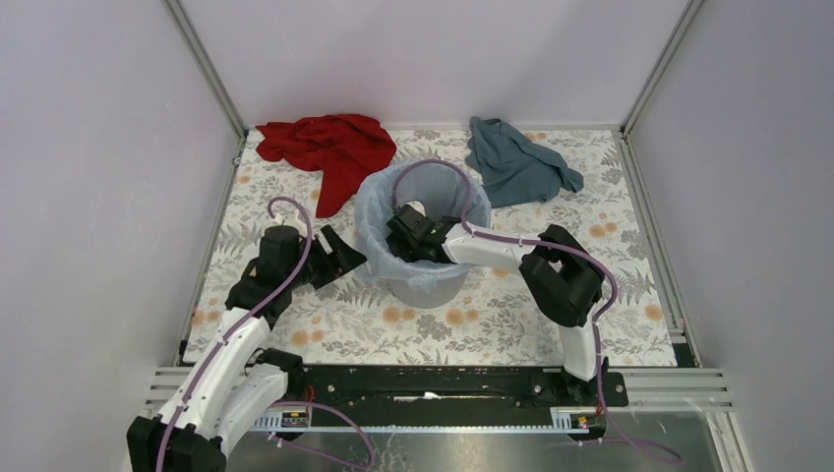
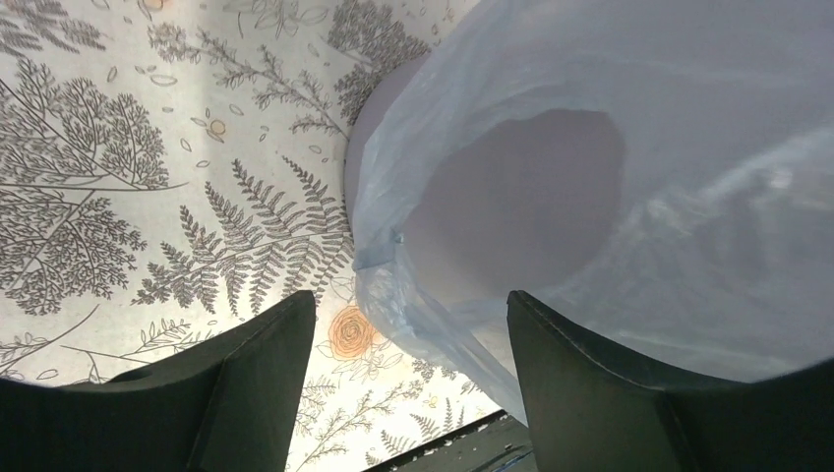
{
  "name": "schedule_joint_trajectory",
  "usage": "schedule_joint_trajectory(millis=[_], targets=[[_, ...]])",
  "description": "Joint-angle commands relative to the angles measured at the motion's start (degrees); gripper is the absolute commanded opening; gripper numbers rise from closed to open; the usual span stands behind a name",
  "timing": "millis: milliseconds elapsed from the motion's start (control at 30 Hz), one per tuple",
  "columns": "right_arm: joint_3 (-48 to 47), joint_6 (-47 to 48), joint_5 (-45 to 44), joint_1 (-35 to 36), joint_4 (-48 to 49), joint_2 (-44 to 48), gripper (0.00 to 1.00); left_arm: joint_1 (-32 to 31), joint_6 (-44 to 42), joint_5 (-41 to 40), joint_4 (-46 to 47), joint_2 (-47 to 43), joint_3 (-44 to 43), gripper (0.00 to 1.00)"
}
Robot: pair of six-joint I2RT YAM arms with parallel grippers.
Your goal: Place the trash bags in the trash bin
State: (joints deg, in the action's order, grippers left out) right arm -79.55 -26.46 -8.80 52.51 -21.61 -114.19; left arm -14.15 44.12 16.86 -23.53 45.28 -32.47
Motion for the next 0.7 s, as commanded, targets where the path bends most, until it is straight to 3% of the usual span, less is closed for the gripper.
schedule_joint_trajectory(millis=[0, 333, 667], targets=[[1.3, 1.7, 1.8, 0.1, 2.4, -3.3, 1.0, 0.1, -2.5, -2.7, -3.6, -3.5, -5.6, 0.77], [-1.2, 1.2, 2.1, 0.1, -2.2, 9.3, 1.0, 0.0, -2.8, -2.1, -6.0, -6.4, -9.3, 0.79], [-7.0, 3.8, -0.1, 0.1, -6.3, 11.4, 1.0, 0.0, -5.9, -2.5, -11.0, -7.8, -17.5, 0.86]])
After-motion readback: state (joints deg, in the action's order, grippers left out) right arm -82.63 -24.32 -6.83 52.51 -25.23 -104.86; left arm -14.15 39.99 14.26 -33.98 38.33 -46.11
